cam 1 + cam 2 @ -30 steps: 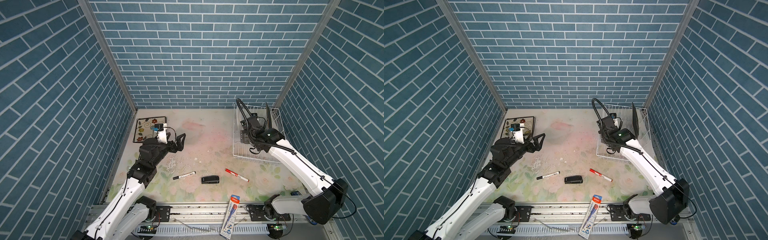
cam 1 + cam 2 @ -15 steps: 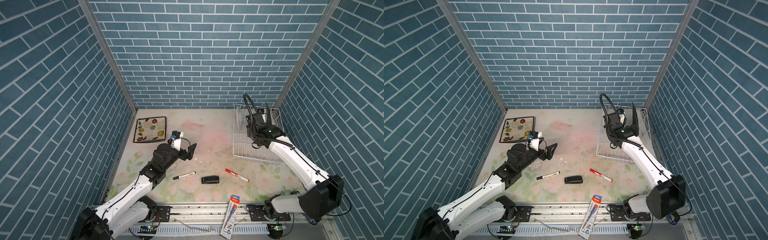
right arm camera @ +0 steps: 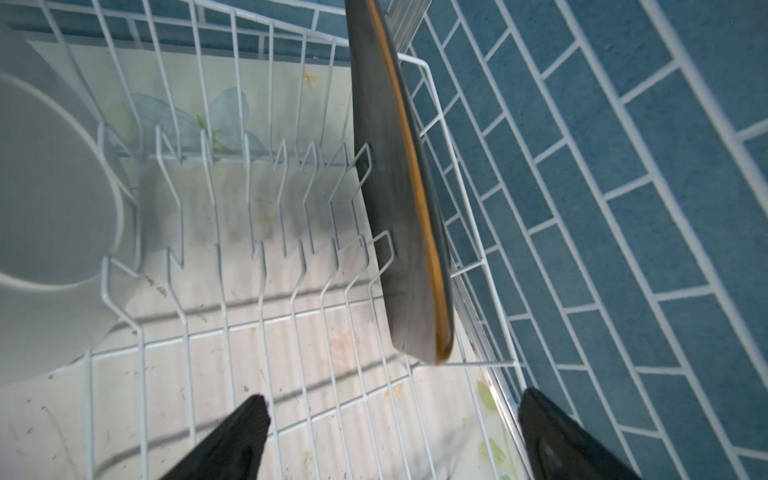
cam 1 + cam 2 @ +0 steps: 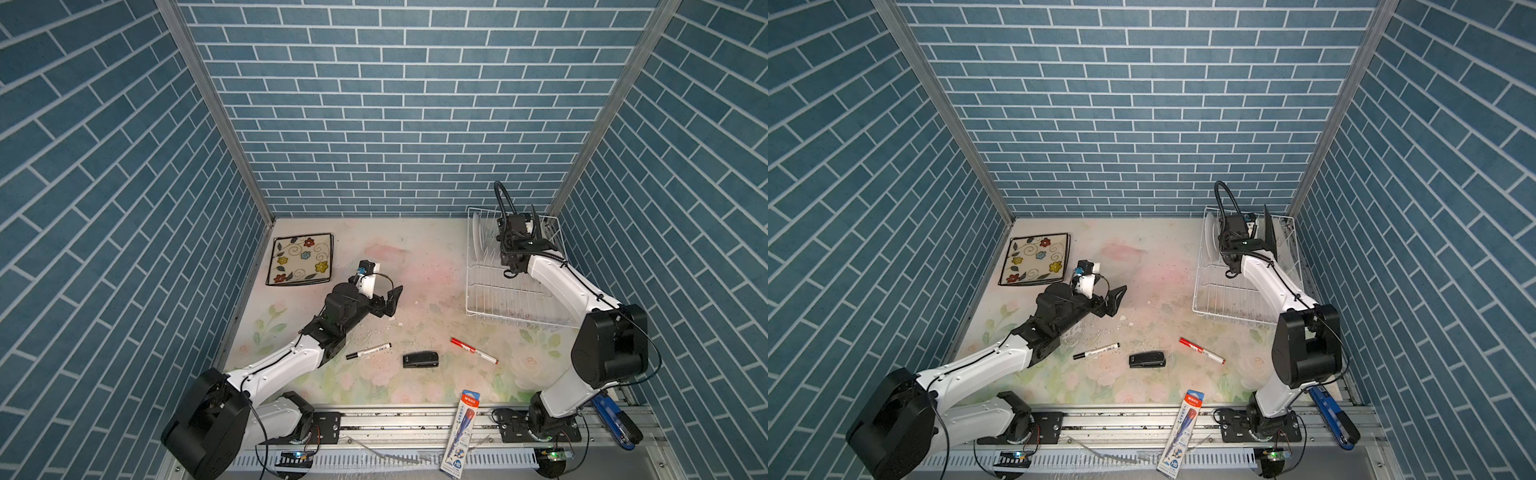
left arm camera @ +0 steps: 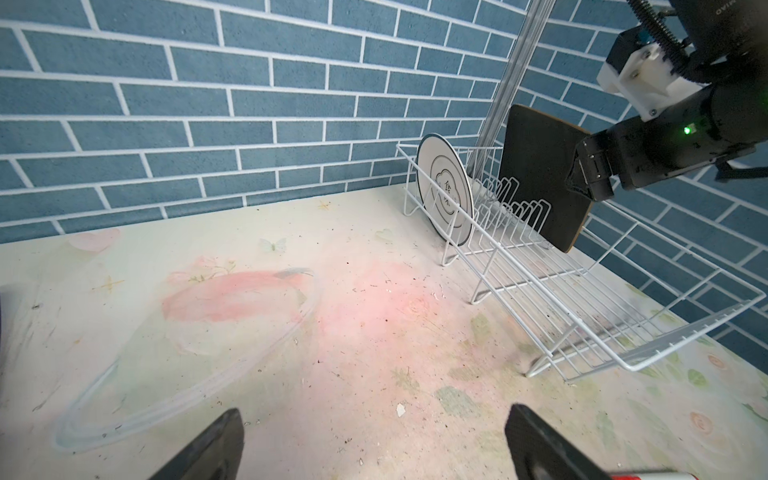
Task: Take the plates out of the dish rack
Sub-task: 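Move the left gripper toward the table center while the right gripper reaches the black plate, then close the right gripper on the black square plate's top edge in the rack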
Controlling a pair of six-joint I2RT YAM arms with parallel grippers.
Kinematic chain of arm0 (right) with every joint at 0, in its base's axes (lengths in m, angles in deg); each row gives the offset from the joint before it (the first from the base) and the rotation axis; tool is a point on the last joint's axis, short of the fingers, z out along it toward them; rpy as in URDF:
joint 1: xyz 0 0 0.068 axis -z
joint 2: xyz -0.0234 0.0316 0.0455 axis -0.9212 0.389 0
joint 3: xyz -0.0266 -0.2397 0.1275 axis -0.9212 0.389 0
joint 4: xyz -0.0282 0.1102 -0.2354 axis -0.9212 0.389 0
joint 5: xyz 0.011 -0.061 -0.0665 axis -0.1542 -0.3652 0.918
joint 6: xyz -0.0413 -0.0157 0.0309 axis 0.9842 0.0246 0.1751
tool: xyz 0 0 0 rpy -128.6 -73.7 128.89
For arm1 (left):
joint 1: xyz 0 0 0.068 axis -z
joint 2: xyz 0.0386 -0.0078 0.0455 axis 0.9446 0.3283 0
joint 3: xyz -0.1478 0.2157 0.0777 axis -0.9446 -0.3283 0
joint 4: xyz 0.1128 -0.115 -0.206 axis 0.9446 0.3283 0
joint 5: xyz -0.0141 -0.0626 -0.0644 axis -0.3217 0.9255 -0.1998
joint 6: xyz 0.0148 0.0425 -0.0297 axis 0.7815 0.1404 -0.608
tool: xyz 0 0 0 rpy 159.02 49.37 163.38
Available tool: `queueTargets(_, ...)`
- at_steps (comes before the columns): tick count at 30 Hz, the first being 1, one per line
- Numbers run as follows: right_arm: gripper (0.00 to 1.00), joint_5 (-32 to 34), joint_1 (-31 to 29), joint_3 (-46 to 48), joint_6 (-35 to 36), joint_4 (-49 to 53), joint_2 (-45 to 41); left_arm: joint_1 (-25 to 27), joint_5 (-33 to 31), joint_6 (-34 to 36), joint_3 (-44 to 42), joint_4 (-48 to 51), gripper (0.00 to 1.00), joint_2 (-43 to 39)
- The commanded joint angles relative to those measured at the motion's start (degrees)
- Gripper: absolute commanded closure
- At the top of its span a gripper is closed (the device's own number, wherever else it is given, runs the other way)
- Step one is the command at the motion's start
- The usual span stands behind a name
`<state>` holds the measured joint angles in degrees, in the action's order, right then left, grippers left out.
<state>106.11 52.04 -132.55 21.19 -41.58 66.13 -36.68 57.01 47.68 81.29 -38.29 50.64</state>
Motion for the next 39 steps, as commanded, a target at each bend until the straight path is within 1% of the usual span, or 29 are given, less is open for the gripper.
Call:
queueTargets(1,0.05,-0.41,0.98,-4.38,3.6,-1.83,1.2,0.39,-0.34,0.38,1.99,-2.19,0.0,0.61)
queueTargets(8,0.07,-6.21,4.31,-6.03,4.81,-3.75,3.14,0.39,-2.89,0.13,1.99,-2.57,0.0,1.31)
queueTargets(12,0.13,-8.0,5.26,-6.56,6.12,-5.61,4.76,0.43,-2.74,0.04,2.56,-2.71,0.0,2.51)
queueTargets(22,0.31,-6.29,6.98,-7.94,8.51,-7.78,7.6,0.4,-2.89,-1.98,3.48,-3.79,0.0,5.1)
queueTargets(25,0.34,-5.03,7.07,-8.31,9.46,-7.92,8.26,0.45,-2.98,-1.93,3.66,-3.84,0.0,5.7)
queueTargets(33,0.53,-4.62,7.6,-8.14,10.23,-8.18,8.53,0.39,-4.22,-0.45,3.8,-0.79,0.0,4.44)
queueTargets(39,0.57,-3.01,7.85,-7.88,10.99,-8.93,8.8,0.4,-4.7,-0.75,3.47,-0.7,0.0,3.95)
